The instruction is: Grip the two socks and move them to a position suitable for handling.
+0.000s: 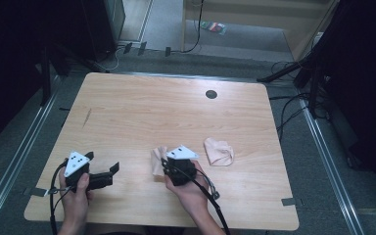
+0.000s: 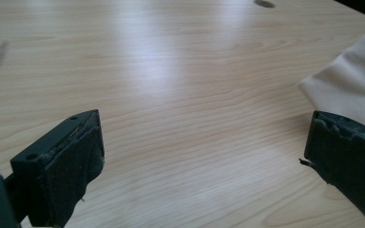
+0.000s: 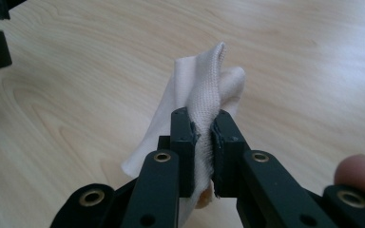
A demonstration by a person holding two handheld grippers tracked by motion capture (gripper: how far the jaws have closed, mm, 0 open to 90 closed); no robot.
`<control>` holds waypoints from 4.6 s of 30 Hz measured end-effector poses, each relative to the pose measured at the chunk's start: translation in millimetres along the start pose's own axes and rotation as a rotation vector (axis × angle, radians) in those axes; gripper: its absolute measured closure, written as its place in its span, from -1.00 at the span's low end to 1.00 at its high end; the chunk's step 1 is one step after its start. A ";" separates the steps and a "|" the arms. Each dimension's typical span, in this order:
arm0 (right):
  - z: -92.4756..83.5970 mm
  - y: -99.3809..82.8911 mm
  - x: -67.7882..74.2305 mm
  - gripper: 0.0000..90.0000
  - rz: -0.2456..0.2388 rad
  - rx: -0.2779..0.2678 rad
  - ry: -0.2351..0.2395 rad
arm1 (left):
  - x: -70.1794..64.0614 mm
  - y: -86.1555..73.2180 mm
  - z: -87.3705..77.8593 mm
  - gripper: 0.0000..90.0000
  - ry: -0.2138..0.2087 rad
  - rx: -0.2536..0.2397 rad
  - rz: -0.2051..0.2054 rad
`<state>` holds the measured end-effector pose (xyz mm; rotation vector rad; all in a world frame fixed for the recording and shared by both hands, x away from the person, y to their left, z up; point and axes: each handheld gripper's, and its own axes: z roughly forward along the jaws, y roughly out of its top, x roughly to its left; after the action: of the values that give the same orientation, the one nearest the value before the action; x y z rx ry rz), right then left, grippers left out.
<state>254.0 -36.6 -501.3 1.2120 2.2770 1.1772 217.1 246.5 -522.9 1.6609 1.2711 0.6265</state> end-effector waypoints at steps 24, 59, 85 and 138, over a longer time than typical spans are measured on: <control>-43.4 -50.5 -49.8 0.42 0.129 -0.042 -0.021 | -58.7 -10.3 32.6 -1.00 -0.163 0.060 0.092; -32.0 -47.6 -26.0 0.83 0.178 -0.018 0.027 | -79.1 -19.8 36.5 -1.00 -0.216 0.103 0.139; -64.2 -8.3 -7.2 0.87 0.157 -0.167 0.180 | -105.0 -11.9 41.1 0.96 -0.263 0.162 0.159; -26.6 -56.4 -61.6 0.91 0.183 0.097 -0.041 | -48.7 -8.6 53.4 0.97 -0.293 0.244 -0.046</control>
<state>244.4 -116.8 -535.3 1.4944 2.2550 1.1019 240.5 182.3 -547.8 1.8379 1.2011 0.1939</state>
